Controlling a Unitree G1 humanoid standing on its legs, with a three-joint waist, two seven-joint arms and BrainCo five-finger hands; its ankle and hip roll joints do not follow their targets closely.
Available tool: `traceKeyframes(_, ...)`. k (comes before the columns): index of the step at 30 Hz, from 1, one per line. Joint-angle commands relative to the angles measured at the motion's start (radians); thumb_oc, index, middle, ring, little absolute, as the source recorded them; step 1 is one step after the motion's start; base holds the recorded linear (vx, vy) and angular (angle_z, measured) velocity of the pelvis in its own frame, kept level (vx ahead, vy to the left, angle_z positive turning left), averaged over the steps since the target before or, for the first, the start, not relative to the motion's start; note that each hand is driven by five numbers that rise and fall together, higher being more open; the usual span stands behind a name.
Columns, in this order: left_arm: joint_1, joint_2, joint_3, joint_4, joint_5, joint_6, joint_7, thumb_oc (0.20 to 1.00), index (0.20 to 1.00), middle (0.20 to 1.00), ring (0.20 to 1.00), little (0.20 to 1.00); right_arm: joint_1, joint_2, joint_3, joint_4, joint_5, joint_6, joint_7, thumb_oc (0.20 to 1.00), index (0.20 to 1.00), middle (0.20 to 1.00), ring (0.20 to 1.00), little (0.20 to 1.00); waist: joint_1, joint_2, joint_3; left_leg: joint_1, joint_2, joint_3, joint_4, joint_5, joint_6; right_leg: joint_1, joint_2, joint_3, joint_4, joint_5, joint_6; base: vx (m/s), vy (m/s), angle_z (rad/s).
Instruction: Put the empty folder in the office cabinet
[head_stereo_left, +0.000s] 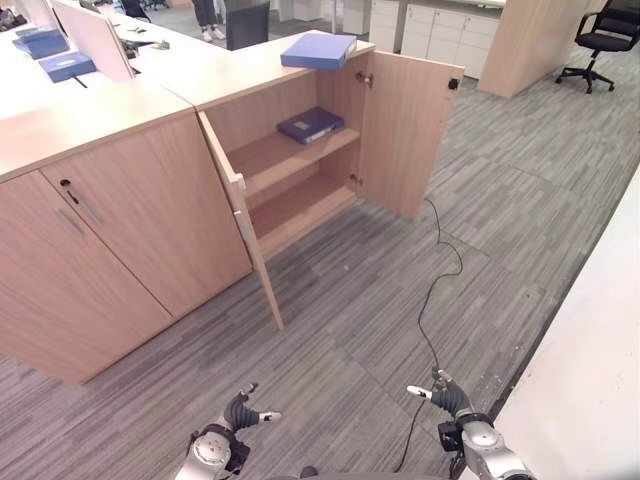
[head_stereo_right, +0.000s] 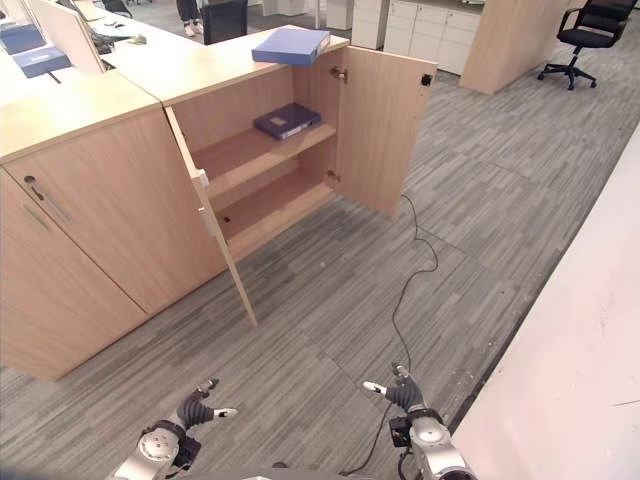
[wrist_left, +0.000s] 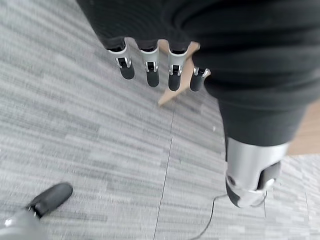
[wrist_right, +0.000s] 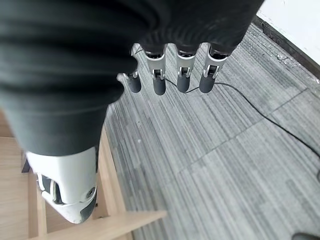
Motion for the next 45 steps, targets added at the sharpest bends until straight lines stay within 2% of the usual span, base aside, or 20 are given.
traceKeyframes(1, -0.067, -0.012, -0.011, 0.036, -0.042, -0.048, -0.003, 1.0, 1.0, 1.0, 1.0, 1.0, -0.029, -0.004, 0.004, -0.029, 0.039, -0.039, -0.003, 1.0, 1.0, 1.0, 1.0, 1.0, 0.015, -0.034, 0.008, 0.055, 0.068, 0.009, 0.012, -0.08, -0.077, -0.006, -0.105, 0.009, 0.025, 0.01, 0.129, 0.0, 0.0, 0.0)
traceKeyframes(8, -0.06, -0.002, -0.009, 0.031, -0.039, -0.057, -0.001, 1.0, 1.0, 1.0, 1.0, 1.0, -0.029, -0.003, 0.008, -0.024, 0.039, -0.045, -0.002, 1.0, 1.0, 1.0, 1.0, 1.0, 0.021, -0.035, 0.004, 0.043, 0.069, 0.007, 0.012, -0.075, -0.079, -0.012, -0.106, 0.016, 0.013, 0.022, 0.131, 0.0, 0.0, 0.0)
traceKeyframes(25, -0.061, 0.002, -0.01, 0.014, -0.027, -0.063, 0.003, 1.0, 1.0, 1.0, 1.0, 1.0, -0.025, 0.0, 0.007, -0.018, 0.044, -0.042, 0.001, 1.0, 1.0, 1.0, 1.0, 1.0, 0.018, -0.033, 0.006, 0.057, 0.068, -0.004, 0.012, -0.083, -0.078, 0.005, -0.103, 0.006, 0.021, 0.007, 0.125, 0.0, 0.0, 0.0)
traceKeyframes(34, -0.074, 0.032, -0.019, -0.079, -0.019, -0.081, 0.006, 1.0, 1.0, 1.0, 1.0, 1.0, -0.028, -0.011, 0.024, -0.028, 0.034, -0.038, 0.013, 1.0, 1.0, 1.0, 1.0, 1.0, 0.017, -0.029, 0.011, 0.045, 0.075, -0.01, 0.012, -0.07, -0.084, -0.005, -0.098, -0.004, 0.031, 0.001, 0.123, 0.0, -0.025, 0.01)
traceKeyframes(45, -0.087, 0.058, -0.053, -0.247, -0.043, -0.096, -0.031, 1.0, 1.0, 1.0, 1.0, 1.0, -0.05, -0.035, 0.051, -0.051, 0.033, -0.034, 0.038, 1.0, 1.0, 1.0, 1.0, 1.0, 0.014, -0.009, 0.018, 0.053, 0.1, -0.005, 0.012, -0.061, -0.096, -0.008, -0.074, -0.005, 0.053, -0.029, 0.106, 0.02, -0.055, 0.01)
